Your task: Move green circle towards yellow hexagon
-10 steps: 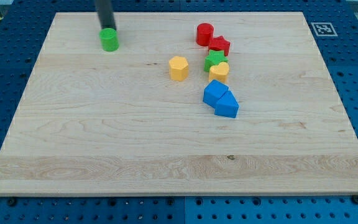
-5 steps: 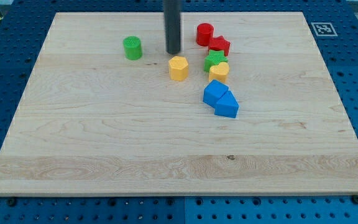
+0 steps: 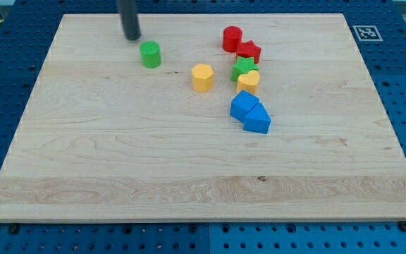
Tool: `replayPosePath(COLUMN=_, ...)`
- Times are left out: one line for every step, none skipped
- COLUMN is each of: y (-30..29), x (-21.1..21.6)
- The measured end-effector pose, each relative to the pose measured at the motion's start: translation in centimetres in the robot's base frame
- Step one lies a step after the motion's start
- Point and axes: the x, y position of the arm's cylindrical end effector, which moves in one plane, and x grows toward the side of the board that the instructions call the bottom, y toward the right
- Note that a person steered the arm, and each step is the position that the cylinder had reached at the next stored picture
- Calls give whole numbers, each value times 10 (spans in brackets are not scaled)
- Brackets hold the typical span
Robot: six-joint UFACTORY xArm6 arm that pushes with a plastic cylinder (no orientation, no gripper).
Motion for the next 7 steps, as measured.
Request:
replayPosePath(y=5, x=4)
replayPosePath(y=31, x=6)
replayPosePath(y=31, x=6)
replayPosePath(y=31, x=23)
replayPosePath(y=29, x=38)
replayPosePath(y=31, x=63)
replayPosePath(y=60, x=80)
